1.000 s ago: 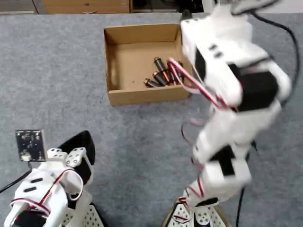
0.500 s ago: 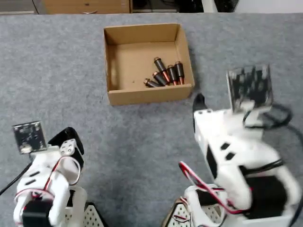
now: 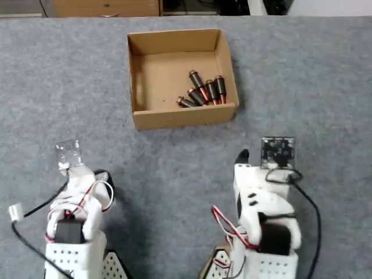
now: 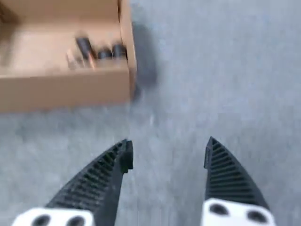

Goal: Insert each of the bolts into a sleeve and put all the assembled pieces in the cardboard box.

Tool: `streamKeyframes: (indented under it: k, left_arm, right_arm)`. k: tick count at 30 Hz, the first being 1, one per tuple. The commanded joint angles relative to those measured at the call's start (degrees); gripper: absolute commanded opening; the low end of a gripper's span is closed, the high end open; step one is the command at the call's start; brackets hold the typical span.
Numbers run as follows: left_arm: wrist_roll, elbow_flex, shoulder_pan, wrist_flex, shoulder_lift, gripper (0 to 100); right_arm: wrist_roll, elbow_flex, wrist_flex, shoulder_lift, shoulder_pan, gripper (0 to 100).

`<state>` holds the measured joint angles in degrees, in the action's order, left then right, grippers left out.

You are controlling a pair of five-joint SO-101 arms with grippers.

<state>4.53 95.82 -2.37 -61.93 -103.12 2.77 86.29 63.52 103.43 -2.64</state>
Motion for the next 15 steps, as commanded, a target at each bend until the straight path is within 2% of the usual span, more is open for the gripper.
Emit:
streamKeyframes:
  k: [1, 7, 13, 15]
  left_arm:
    - [-0.2, 1.0, -0.3, 1.8, -0.8, 2]
    - [-0.1, 1.1, -0.2, 0.4, -0.5, 2]
    - [-0.2, 1.1, -0.4, -10.8, -0.7, 2]
    - [-0.1, 1.1, -0.4, -10.7, -0.9, 2]
  right_arm:
    - [-0.6, 6.3, -1.7, 5.9, -1.0, 23.9]
    - [-0.6, 10.5, 0.5, 6.4, -0.9, 23.9]
    - [-0.6, 10.5, 7.1, 6.5, -0.9, 23.8]
    - [-0.6, 10.5, 8.6, 6.5, -1.0, 22.4]
